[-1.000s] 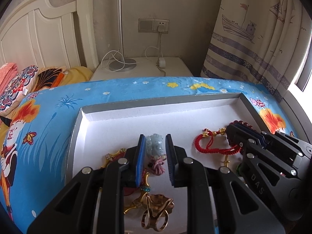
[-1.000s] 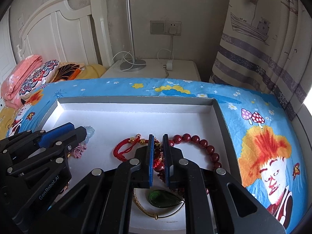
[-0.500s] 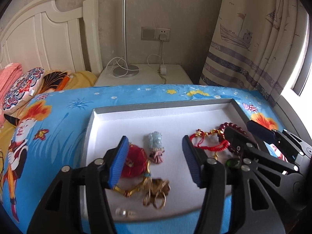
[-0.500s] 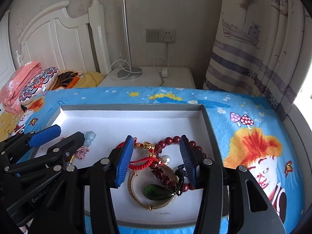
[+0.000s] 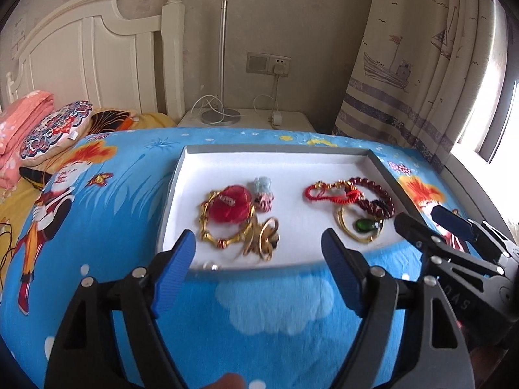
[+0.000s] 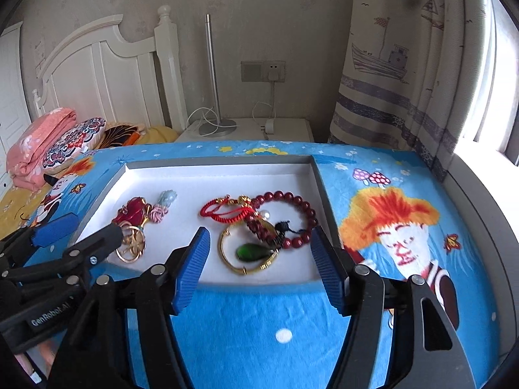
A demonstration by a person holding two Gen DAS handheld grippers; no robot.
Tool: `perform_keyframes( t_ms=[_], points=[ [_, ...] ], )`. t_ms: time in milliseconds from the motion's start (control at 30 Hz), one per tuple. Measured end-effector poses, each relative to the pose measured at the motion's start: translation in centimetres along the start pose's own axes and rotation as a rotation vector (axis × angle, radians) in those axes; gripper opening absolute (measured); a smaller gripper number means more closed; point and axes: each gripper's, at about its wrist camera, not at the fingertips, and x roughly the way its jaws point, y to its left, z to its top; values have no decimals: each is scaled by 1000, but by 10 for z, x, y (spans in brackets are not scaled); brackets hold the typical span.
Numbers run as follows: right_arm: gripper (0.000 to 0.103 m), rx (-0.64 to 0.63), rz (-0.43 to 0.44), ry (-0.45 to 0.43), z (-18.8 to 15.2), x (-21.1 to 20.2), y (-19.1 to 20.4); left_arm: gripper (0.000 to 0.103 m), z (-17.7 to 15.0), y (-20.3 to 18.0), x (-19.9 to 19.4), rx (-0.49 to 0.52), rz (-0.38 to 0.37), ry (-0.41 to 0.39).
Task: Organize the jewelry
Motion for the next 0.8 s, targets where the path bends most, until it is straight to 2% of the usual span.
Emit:
perform_keyframes(
  t_ms=[200, 267, 800],
  points=[
    [61, 8, 4, -1, -11, -16, -7, 93, -10, -3, -17, 14, 19, -18],
    [66, 11, 4, -9, -14, -23, -9, 97, -12, -3, -22, 13, 19, -21],
    [66, 13, 8, -16, -15, -30, -12, 98, -11, -7, -23, 20, 33, -24]
  ],
)
